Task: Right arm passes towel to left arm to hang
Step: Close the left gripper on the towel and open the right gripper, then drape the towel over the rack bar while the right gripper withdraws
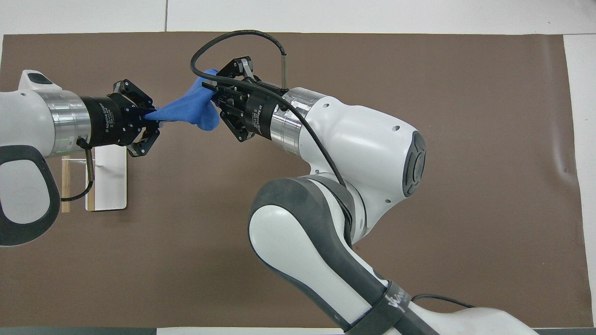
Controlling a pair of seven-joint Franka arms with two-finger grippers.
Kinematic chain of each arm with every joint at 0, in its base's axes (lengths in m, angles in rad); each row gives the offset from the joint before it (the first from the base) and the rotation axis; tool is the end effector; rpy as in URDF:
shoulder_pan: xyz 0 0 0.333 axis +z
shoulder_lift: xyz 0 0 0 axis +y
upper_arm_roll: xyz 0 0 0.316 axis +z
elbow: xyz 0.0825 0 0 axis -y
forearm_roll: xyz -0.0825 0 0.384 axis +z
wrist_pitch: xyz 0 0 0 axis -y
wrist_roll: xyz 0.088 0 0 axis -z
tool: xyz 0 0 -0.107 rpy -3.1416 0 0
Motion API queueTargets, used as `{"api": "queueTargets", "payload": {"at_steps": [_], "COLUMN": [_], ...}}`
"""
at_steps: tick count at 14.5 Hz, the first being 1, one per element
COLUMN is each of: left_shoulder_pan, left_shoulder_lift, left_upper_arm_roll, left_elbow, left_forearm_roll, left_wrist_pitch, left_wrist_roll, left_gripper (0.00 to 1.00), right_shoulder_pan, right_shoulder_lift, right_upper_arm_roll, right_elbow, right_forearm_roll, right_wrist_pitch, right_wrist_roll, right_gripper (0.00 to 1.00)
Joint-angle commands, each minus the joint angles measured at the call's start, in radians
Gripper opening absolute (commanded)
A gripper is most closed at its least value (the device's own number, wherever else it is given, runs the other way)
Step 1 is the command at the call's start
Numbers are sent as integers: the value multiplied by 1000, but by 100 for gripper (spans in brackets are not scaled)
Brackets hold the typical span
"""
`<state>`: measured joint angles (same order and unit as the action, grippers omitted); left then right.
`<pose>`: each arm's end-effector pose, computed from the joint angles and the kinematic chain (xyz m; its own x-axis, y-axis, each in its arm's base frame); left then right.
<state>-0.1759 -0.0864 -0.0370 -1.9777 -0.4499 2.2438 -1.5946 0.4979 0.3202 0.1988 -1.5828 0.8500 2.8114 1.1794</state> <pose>0.5503 -0.1324 0.5449 0.0337 0.9085 -0.4166 0.9564 0.0917 0.2774 0.5726 0.4049 0.5491 0.5166 -0.6758 -0.5257 -0.7185 -0.0082 -0.6955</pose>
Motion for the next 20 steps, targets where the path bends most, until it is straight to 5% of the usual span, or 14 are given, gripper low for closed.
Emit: {"api": "queueTargets", "payload": {"at_steps": [1,6,11,13,20], "left_shoulder_pan": [62,153,260,271,441], "left_shoulder_lift": [2,5,-4,-13,-1], "left_upper_arm_roll": [0,0,-3,-1,-3], "left_elbow": [-6,-15,-90,-159,-214], "left_forearm_roll": [89,246,249,249,249], "left_wrist_pitch": [25,100,203,238,347], "left_wrist_roll": [39,183,297,301,332], "left_gripper": [0,0,0,0,0], "right_shoulder_pan": [-68,-240,-396,-444,-481], "right_shoulder_lift": [-13,-42,-78,-90,-206], "right_upper_arm_roll": [-6,-1,-9,-10,-16], "right_elbow": [-57,-86,-126,-100,-19], "right_forearm_roll": [-199,-636,-681,-797,-901], "right_wrist_pitch": [-9,-260,-488,-622,-981], "right_wrist_roll": [-85,-290,-648,-749,-808], "right_gripper": [100,100,100,100,100]}}
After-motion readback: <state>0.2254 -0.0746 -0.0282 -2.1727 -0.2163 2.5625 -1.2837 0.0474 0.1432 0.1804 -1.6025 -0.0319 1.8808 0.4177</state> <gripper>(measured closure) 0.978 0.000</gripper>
